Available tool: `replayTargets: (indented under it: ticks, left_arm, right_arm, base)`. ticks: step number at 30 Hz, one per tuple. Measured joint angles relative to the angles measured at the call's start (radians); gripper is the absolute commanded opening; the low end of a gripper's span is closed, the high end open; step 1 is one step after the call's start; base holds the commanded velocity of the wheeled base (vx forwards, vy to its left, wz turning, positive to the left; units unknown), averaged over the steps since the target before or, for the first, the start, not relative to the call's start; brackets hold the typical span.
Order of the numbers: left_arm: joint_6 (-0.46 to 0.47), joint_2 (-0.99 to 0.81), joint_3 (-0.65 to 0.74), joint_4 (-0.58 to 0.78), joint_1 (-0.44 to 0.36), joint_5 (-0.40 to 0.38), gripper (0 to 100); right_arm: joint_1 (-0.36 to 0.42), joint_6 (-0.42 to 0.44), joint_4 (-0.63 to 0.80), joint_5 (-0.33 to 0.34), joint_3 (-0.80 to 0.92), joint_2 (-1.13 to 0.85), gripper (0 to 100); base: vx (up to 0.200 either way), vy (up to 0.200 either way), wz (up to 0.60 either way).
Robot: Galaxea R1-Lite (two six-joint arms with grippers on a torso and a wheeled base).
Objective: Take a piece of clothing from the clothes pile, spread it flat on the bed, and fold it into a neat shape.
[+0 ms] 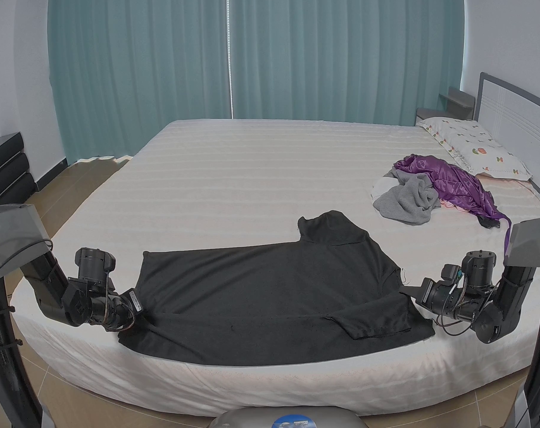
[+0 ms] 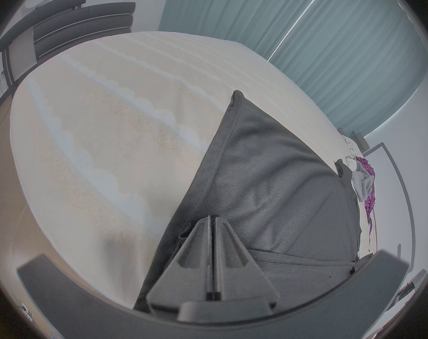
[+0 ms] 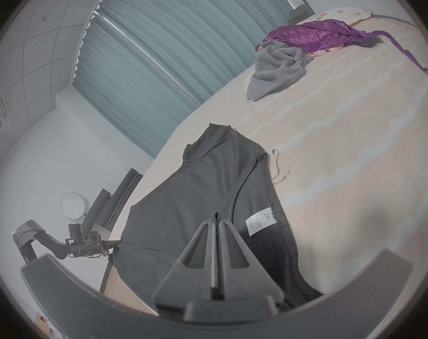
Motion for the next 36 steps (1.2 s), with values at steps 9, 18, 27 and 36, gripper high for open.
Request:
replayTargets:
  ticks: [9, 18, 27, 36]
  left_arm:
    - [-0.049, 0.019, -0.014, -0.012, -0.002, -0.003, 100]
    - [-0.068, -0.069, 0.019, 0.003, 0.011, -0.009, 100]
    - [-0.198, -0.218, 0.044, -0.005, 0.001, -0.019, 100]
    - [-0.284, -0.283, 0.043, -0.003, 0.001, -0.091, 100]
  right_arm:
    - [0.005, 0.003, -0.027, -0.001, 0.007, 0.014, 100]
    - [0.003, 0.045, -0.104, 0.001, 0.115, -0.058, 100]
    - [0.002, 0.200, -0.235, 0.003, 0.267, -0.127, 100]
    - [-0.007, 0.294, -0.236, 0.006, 0.320, -0.141, 100]
  base:
    - [0.000, 0.000, 0.00]
    - [0.000, 0.000, 0.00]
    - [0.000, 0.000, 0.00]
    - [0.089, 0.000, 0.00]
